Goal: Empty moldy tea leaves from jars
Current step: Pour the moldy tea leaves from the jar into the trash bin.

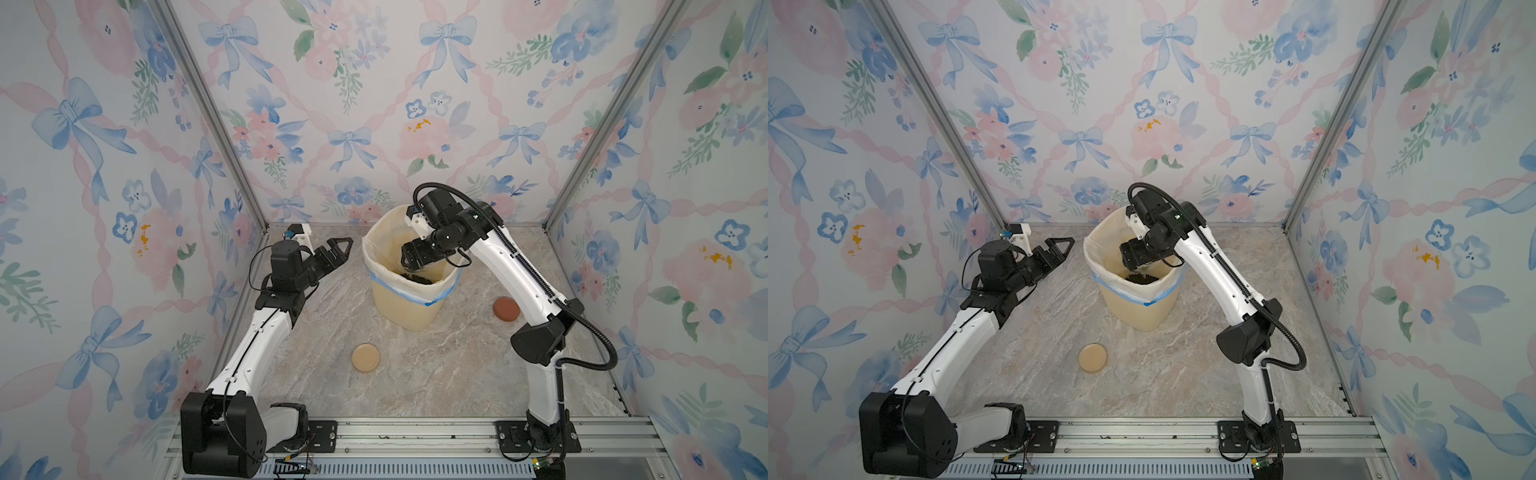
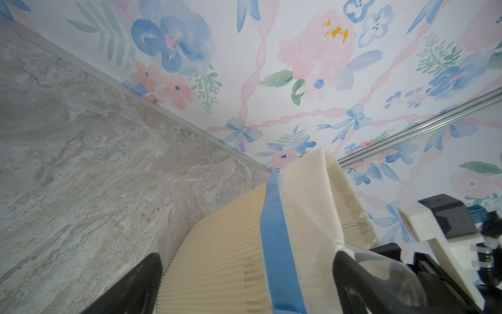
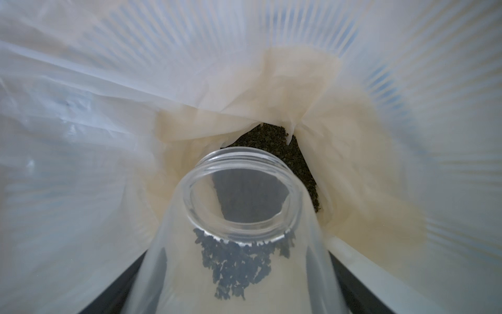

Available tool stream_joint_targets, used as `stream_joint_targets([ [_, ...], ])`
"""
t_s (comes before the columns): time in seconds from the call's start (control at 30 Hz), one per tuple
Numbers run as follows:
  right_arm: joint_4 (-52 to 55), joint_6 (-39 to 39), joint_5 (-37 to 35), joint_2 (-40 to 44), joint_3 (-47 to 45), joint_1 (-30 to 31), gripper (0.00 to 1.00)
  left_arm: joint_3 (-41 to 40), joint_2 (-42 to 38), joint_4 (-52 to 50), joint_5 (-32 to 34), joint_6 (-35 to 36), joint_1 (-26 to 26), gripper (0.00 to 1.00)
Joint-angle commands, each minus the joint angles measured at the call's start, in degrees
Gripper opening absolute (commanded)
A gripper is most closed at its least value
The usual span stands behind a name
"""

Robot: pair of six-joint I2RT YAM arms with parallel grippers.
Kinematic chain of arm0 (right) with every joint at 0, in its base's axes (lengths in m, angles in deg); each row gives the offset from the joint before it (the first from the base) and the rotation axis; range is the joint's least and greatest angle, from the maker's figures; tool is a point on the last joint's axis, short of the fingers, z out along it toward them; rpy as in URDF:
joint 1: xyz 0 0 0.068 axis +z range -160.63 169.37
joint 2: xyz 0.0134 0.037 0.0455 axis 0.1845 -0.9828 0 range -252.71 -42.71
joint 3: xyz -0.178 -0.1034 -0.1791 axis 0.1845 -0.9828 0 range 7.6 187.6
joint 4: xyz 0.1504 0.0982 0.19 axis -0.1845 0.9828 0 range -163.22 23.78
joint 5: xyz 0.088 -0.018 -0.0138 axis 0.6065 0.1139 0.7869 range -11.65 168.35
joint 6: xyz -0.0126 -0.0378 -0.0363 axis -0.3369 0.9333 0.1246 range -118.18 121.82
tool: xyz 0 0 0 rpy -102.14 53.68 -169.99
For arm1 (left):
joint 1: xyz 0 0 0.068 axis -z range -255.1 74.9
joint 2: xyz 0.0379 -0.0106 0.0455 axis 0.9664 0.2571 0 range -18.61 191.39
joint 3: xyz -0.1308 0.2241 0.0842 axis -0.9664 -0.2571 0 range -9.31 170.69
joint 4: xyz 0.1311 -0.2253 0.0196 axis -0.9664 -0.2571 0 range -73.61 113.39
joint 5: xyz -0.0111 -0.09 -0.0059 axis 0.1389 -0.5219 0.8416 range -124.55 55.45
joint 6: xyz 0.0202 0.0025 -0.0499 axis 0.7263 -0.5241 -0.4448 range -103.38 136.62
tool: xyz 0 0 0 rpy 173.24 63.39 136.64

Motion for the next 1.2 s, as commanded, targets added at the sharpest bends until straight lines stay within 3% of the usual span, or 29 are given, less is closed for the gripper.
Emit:
stream_joint_targets([
  [0.0, -8.2, -1.2, 1.5, 6.7, -1.0, -0.2, 0.6, 3.7, -0.7, 0.5, -1.5, -3.5, 0.3, 0.98],
  [0.33, -20.9, -0.1, -1.9, 20.0, -13.5, -0.4, 0.61, 12.6, -1.4, 0.5, 0.5, -7.4, 5.6, 0.98],
  [0.6, -39.7, 1.1, -4.2, 33.7, -35.0, -0.9, 0.63, 21.3, 2.5, 0.5, -2.8, -14.7, 14.4, 0.98],
  [0.7, -39.4, -0.9, -2.9, 33.8, -35.0, -2.5, 0.63, 23.8, 2.8, 0.1, -1.4, -7.8, 17.9, 0.98],
  [0.77, -37.4, -2.8, -1.5, 32.7, -33.0, -3.7, 0.63, 25.2, 3.5, 0.0, -4.1, -2.1, 18.2, 0.98],
  [0.93, -30.8, -7.1, 2.9, 29.2, -25.7, -6.1, 0.62, 22.8, 1.4, 0.0, -0.5, 22.4, 18.6, 0.98],
  [1.07, -24.3, -9.6, 6.5, 25.5, -19.0, -7.4, 0.62, 19.7, 0.0, 1.1, 1.2, 46.6, 20.0, 0.98],
  [1.17, -18.3, -10.4, 8.6, 21.6, -13.3, -7.4, 0.62, 18.8, 0.6, 1.9, 0.1, 59.1, 20.9, 0.98],
])
